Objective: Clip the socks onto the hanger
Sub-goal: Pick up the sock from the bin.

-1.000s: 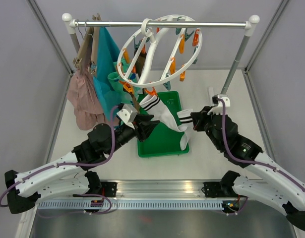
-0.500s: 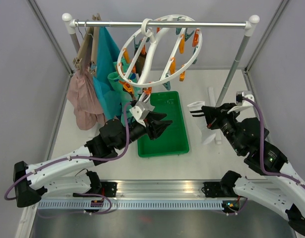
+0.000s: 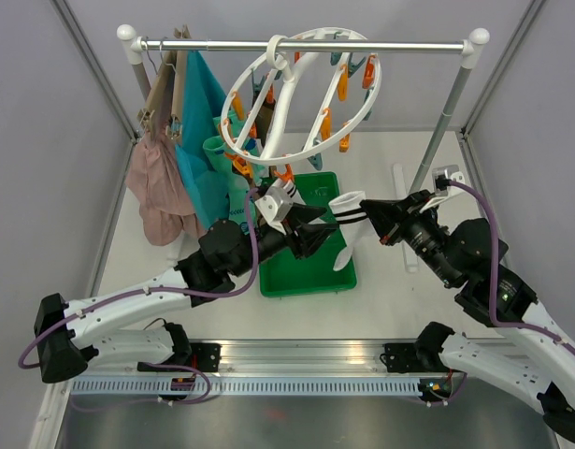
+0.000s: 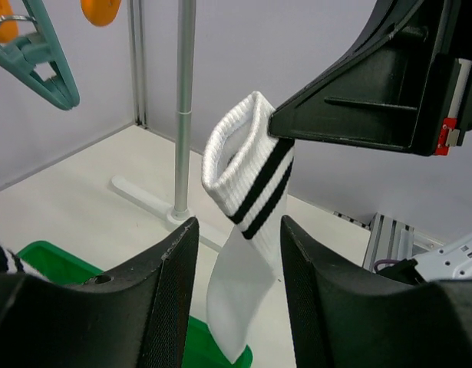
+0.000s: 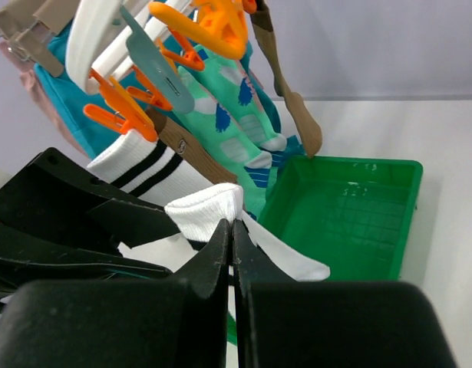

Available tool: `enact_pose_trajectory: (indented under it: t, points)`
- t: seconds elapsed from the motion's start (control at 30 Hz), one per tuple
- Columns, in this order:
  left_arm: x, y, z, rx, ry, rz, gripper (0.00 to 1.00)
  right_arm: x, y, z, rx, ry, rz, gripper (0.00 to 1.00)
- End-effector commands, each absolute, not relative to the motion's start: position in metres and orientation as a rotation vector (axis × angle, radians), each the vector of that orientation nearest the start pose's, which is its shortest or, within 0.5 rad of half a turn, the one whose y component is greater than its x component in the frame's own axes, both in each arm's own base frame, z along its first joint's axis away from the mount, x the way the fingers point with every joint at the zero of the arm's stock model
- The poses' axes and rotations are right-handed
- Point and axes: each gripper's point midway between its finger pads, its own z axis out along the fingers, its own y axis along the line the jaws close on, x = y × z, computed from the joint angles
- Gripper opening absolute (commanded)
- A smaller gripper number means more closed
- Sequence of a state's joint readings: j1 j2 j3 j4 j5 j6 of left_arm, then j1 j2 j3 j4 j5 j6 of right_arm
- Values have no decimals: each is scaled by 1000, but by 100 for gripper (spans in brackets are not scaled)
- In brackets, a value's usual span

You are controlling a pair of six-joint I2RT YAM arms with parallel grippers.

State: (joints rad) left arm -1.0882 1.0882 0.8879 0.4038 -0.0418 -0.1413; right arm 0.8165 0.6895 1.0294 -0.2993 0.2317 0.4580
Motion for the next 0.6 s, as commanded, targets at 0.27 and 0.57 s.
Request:
enact_pose_trajectory:
  t: [0.27, 0.57]
  points:
    - [187, -363, 404, 543, 1178, -1108, 54, 194, 198, 426, -118, 1489, 966, 0]
    - [182, -359, 409, 519, 1116, -1158, 54, 193, 204, 425, -131, 1490, 992, 0]
